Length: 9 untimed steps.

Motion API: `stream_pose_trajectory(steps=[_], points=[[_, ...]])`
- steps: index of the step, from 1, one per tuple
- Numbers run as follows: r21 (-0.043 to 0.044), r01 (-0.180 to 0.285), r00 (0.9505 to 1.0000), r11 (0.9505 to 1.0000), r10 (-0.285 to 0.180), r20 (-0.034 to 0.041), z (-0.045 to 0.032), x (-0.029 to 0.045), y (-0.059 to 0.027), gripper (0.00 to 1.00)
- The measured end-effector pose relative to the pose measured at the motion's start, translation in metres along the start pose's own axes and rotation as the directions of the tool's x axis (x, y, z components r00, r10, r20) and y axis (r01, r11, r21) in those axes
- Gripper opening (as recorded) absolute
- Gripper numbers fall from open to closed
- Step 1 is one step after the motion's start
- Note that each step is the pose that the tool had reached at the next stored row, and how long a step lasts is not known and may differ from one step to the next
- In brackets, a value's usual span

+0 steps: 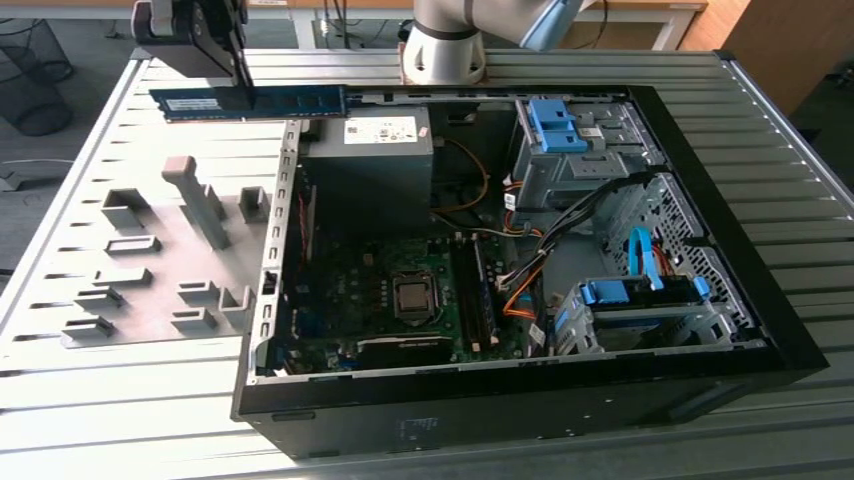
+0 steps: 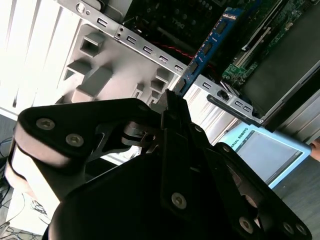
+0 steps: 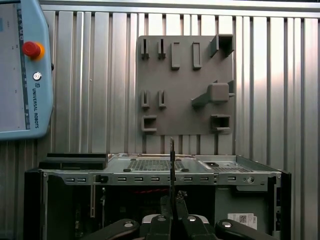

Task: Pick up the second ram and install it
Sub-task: 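Pick up the second ram and move it above second insertion slot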

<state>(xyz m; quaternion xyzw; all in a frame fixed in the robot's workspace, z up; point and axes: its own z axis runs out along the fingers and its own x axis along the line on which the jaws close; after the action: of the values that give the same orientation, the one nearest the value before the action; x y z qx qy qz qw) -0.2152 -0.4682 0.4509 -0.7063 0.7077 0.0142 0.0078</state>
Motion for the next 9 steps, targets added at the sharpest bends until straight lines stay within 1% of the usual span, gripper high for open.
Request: stream_pose_trajectory(steps=[9], points=[[0.0000,0.000,1.0000,1.0000,0.000,0.0000,-0.0001,0.0000,-0.0070,0.14]])
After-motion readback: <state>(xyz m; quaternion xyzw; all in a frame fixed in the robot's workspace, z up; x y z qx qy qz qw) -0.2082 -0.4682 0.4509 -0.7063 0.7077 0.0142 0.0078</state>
